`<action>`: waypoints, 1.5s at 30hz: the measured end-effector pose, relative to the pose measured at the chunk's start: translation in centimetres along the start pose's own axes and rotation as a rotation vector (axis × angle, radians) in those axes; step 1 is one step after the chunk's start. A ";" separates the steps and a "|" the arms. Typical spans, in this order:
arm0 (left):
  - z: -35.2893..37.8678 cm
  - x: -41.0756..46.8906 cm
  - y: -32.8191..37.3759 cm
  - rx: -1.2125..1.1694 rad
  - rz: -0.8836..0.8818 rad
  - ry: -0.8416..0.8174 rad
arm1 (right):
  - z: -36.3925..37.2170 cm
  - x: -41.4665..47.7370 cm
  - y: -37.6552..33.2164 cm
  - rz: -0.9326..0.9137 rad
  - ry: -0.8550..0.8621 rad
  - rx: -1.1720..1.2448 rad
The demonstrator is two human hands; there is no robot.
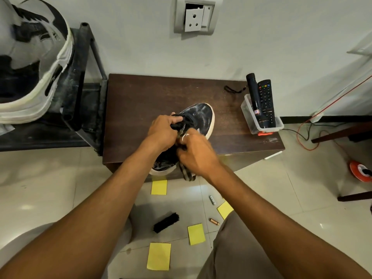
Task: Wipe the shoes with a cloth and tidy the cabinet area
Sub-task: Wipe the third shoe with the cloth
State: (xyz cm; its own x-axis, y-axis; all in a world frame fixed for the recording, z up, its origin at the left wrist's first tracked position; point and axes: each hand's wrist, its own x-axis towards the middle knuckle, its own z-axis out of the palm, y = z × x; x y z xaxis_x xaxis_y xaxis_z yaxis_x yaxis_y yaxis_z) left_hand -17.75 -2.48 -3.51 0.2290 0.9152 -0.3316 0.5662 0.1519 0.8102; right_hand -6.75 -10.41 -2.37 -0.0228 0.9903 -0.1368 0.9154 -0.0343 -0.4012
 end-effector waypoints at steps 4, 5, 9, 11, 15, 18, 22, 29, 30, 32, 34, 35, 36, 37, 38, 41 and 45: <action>0.0 -0.3 0.2 0.015 0.015 -0.004 | -1.1 0.9 1.9 0.049 0.012 -0.075; 0.0 -0.3 0.1 0.015 0.018 -0.006 | -1.5 1.6 2.7 0.126 0.054 -0.110; 0.0 -0.3 0.1 0.022 0.011 0.017 | -0.5 1.0 1.3 0.081 0.055 -0.032; 0.0 -0.4 0.1 0.034 0.020 0.020 | 0.3 -1.0 0.3 -0.041 -0.030 0.020; 0.0 -0.5 0.2 0.042 0.027 0.005 | -0.9 0.3 3.3 0.154 0.060 -0.021; 0.0 -0.5 0.1 0.041 0.021 0.030 | 0.1 -0.5 1.6 0.235 0.148 0.116; 0.2 -0.4 0.1 0.056 0.046 0.019 | 1.6 -4.2 -1.4 0.146 0.110 0.320; 0.2 -0.4 0.0 0.055 0.041 0.027 | 2.3 -4.3 -1.4 0.228 0.189 0.395; 0.2 -0.3 0.0 0.057 0.045 0.021 | 2.4 -5.0 -1.7 0.193 0.165 0.422; 0.3 -0.3 0.0 0.058 0.046 0.012 | 2.5 -4.8 -0.6 0.210 0.160 0.418; 0.3 -0.2 0.0 0.048 0.038 0.011 | 2.4 -3.9 0.4 0.275 0.228 0.376; 0.3 -0.2 -0.1 0.045 0.037 0.016 | 2.6 -3.7 0.3 0.303 0.263 0.364; 0.3 -0.2 -0.1 0.043 0.037 0.021 | 2.9 -3.8 -0.2 0.307 0.264 0.378; 0.4 -0.2 -0.2 0.043 0.038 0.020 | 3.1 -4.1 -0.9 0.278 0.242 0.406; 0.4 -0.2 -0.2 0.042 0.040 0.014 | 3.1 -4.6 -1.4 0.240 0.204 0.428; 0.5 -0.3 -0.1 0.040 0.036 0.013 | 2.4 -4.7 -0.1 0.172 0.127 0.370; 0.5 -0.2 -0.1 -0.011 0.001 0.042 | 1.7 -2.5 0.8 0.278 0.260 0.306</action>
State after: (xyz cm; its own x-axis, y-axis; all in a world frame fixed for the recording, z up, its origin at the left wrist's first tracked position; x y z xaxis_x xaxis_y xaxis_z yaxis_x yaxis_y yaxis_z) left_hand -17.47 -2.88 -3.79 0.1965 0.9301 -0.3103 0.5572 0.1545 0.8159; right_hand -6.60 -13.10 -3.89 0.3429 0.9374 -0.0617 0.7114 -0.3020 -0.6346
